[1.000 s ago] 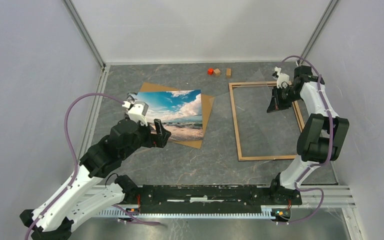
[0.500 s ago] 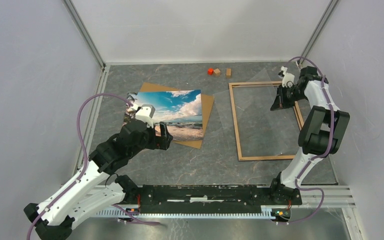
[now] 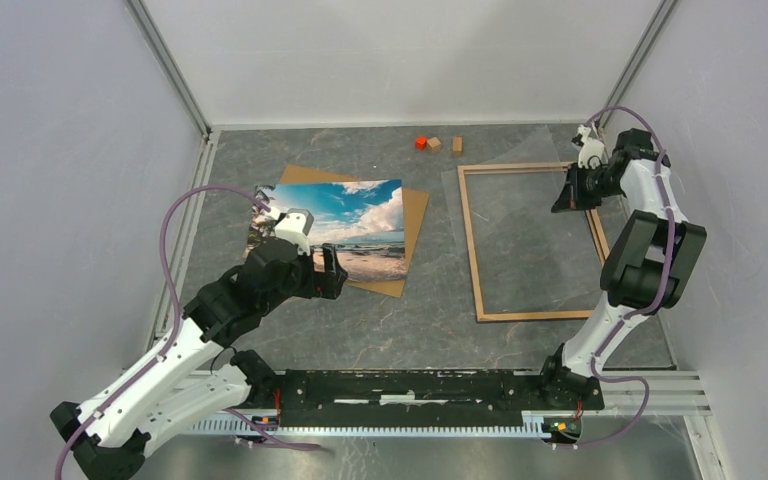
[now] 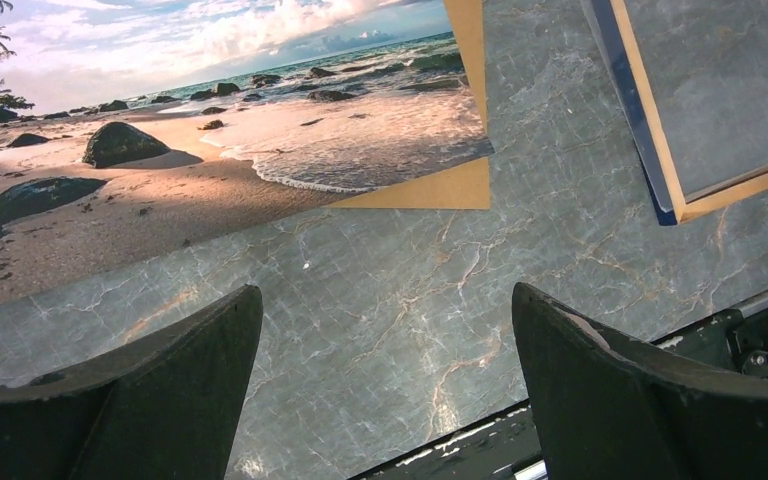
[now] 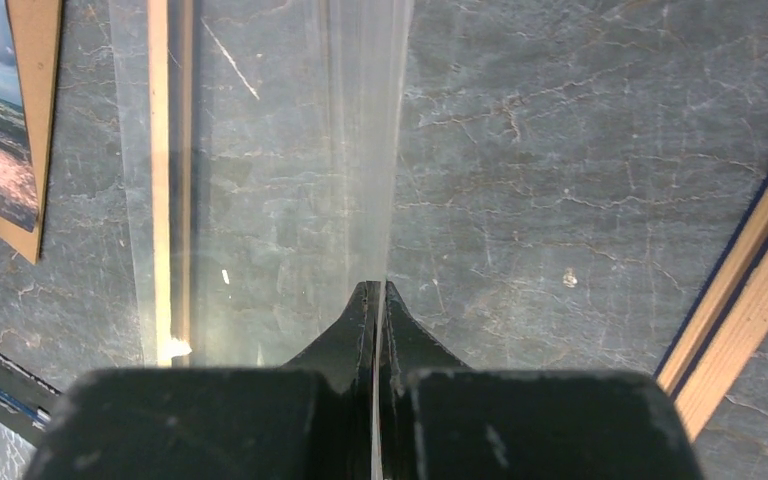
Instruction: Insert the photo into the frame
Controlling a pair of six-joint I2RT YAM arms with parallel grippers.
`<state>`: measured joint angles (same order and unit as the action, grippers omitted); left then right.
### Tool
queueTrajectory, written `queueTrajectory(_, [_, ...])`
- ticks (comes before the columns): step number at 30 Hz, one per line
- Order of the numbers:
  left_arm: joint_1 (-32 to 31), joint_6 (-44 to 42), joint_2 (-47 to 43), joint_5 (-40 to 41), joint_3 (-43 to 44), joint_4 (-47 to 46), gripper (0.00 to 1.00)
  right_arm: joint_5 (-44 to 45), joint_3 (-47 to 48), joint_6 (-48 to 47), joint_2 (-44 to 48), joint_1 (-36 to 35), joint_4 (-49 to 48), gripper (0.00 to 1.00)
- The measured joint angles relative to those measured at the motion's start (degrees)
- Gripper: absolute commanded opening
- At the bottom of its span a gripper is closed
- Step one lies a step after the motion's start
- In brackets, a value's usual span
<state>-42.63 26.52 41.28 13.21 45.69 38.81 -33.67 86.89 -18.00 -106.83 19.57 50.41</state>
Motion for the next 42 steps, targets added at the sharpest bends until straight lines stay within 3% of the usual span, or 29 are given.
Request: queueTrajectory(42, [0.0, 0.0, 1.1, -0.3, 0.0, -1.5, 1.00, 1.8, -2.0, -1.3, -1.6, 4.9, -2.8, 0.00])
